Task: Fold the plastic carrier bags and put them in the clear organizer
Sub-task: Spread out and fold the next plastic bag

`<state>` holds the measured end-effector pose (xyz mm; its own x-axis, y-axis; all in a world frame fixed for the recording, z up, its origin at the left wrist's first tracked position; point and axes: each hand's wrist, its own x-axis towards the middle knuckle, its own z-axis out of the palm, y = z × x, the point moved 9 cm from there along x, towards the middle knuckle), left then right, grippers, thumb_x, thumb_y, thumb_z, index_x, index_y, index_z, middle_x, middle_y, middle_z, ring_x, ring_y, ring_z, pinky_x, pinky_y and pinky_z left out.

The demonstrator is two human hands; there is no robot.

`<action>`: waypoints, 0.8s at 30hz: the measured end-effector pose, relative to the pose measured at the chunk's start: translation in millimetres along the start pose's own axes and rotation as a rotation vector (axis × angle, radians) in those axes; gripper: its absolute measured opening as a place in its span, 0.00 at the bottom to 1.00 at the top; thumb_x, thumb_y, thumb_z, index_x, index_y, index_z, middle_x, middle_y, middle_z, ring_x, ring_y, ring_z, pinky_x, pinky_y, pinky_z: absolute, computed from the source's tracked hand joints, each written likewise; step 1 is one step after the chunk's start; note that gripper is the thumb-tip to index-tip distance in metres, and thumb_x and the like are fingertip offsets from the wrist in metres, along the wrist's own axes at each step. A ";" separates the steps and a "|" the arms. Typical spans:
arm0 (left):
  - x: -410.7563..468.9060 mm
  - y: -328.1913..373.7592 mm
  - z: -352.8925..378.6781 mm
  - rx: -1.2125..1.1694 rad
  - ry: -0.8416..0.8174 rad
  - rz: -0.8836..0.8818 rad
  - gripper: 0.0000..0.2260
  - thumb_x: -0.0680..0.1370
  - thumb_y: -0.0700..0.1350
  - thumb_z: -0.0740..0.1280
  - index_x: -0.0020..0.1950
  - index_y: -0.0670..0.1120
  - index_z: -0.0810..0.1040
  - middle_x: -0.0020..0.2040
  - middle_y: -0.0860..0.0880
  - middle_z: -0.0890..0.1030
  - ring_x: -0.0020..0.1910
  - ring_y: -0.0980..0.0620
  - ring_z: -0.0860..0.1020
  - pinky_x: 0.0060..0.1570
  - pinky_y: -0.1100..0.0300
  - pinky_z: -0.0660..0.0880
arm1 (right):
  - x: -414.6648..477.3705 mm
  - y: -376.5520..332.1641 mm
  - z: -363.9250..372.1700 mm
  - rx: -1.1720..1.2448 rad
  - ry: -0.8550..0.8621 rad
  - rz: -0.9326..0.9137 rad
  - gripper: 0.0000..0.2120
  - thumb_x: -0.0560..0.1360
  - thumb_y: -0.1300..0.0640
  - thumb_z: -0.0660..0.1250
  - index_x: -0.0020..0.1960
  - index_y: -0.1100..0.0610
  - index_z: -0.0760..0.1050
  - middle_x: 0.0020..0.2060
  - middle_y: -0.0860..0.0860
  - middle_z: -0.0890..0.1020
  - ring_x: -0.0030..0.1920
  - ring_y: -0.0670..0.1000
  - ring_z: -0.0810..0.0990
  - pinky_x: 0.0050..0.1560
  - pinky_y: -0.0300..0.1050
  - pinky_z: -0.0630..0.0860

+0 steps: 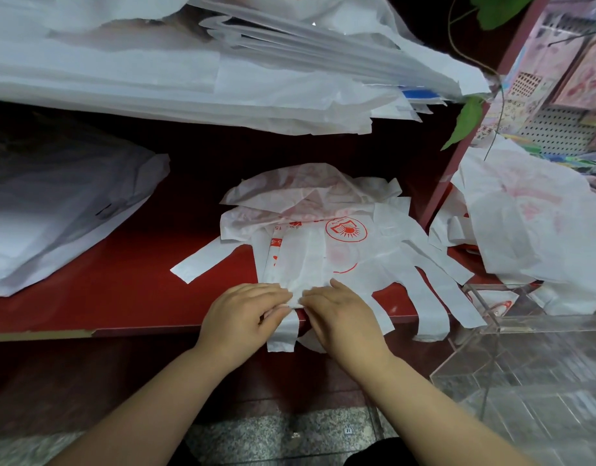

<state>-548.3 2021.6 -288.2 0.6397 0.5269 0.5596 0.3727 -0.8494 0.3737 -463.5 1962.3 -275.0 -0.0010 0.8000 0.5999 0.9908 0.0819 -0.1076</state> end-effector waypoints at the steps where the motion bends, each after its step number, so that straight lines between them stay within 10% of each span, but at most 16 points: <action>1: 0.3 -0.1 -0.7 -0.001 -0.009 -0.006 0.17 0.71 0.53 0.61 0.48 0.46 0.84 0.43 0.50 0.85 0.49 0.56 0.77 0.51 0.67 0.69 | 0.5 1.9 -2.5 0.010 0.015 0.026 0.14 0.68 0.56 0.57 0.35 0.56 0.80 0.31 0.49 0.83 0.32 0.48 0.81 0.47 0.43 0.77; 11: -23.5 0.6 -7.8 -0.033 -0.100 0.078 0.14 0.68 0.47 0.61 0.44 0.46 0.85 0.45 0.51 0.84 0.54 0.56 0.74 0.64 0.73 0.55 | -27.2 -6.9 -22.7 0.313 0.039 0.064 0.10 0.72 0.57 0.59 0.45 0.59 0.78 0.35 0.51 0.82 0.41 0.47 0.73 0.44 0.35 0.68; 17: -25.8 -6.5 -13.0 -0.245 -0.031 -0.037 0.19 0.73 0.58 0.60 0.48 0.47 0.84 0.58 0.61 0.74 0.56 0.66 0.73 0.62 0.80 0.53 | -33.0 2.7 -11.8 0.403 -0.057 0.072 0.17 0.68 0.52 0.63 0.56 0.53 0.70 0.50 0.51 0.81 0.53 0.47 0.73 0.67 0.34 0.53; 20: -26.9 -20.1 -6.6 -0.326 -0.087 -0.196 0.29 0.68 0.71 0.58 0.53 0.51 0.82 0.53 0.56 0.81 0.55 0.65 0.75 0.59 0.77 0.60 | -26.9 11.8 -15.0 0.354 -0.009 0.143 0.14 0.70 0.52 0.61 0.49 0.58 0.77 0.41 0.52 0.82 0.48 0.47 0.73 0.57 0.38 0.63; 22: -27.0 -24.4 -6.5 -0.374 -0.100 -0.286 0.20 0.65 0.67 0.60 0.51 0.61 0.80 0.51 0.53 0.83 0.54 0.57 0.78 0.58 0.68 0.67 | -22.5 15.5 -14.9 0.314 -0.002 0.195 0.12 0.71 0.50 0.60 0.41 0.57 0.78 0.32 0.48 0.78 0.38 0.46 0.74 0.36 0.34 0.63; 24: -24.4 -21.9 -9.5 -0.462 -0.083 -0.344 0.14 0.66 0.61 0.65 0.51 0.65 0.78 0.45 0.58 0.84 0.50 0.60 0.80 0.53 0.66 0.73 | -20.2 22.2 -14.2 0.242 0.041 0.262 0.14 0.70 0.49 0.59 0.37 0.56 0.78 0.29 0.51 0.77 0.35 0.52 0.75 0.39 0.31 0.59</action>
<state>-578.4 2027.7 -303.1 0.5912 0.7503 0.2960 0.2481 -0.5184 0.8184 -439.6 1939.6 -278.3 0.2588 0.7882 0.5584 0.8960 0.0200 -0.4436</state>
